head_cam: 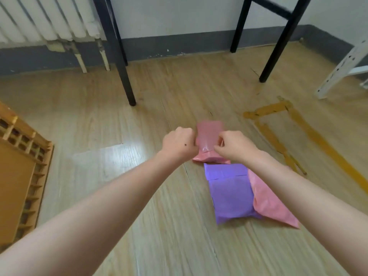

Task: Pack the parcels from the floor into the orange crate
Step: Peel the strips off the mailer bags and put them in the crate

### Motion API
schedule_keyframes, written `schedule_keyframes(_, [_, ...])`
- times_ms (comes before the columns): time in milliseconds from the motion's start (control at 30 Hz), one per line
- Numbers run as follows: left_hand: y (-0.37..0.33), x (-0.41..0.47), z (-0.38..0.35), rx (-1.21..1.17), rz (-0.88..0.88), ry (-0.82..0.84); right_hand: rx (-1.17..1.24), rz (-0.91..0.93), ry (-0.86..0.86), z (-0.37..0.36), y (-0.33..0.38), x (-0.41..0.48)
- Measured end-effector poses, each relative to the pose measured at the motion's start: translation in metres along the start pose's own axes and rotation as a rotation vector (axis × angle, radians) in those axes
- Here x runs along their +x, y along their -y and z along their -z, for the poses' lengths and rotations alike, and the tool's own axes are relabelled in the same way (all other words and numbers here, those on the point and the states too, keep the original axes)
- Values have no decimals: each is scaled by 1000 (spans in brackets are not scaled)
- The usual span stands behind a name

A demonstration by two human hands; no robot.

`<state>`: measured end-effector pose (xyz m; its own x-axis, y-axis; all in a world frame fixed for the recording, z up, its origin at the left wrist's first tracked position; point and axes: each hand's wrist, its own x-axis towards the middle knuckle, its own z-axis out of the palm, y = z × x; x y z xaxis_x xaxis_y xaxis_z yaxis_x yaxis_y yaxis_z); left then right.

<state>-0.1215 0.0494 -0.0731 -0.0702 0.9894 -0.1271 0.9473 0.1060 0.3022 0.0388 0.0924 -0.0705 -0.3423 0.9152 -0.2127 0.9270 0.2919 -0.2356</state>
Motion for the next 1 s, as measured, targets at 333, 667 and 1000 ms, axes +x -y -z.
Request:
schedule_keyframes(333, [-15, -26, -130, -719, 398, 471, 100, -316, 267, -91, -48, -37])
schedule_keyframes(667, [-30, -20, -125, -882, 411, 430, 177, -301, 224, -95, -30, -48])
schedule_keyframes(1000, [-10, 3, -21, -576, 228, 270, 278, -143, -163, -54, 37, -39])
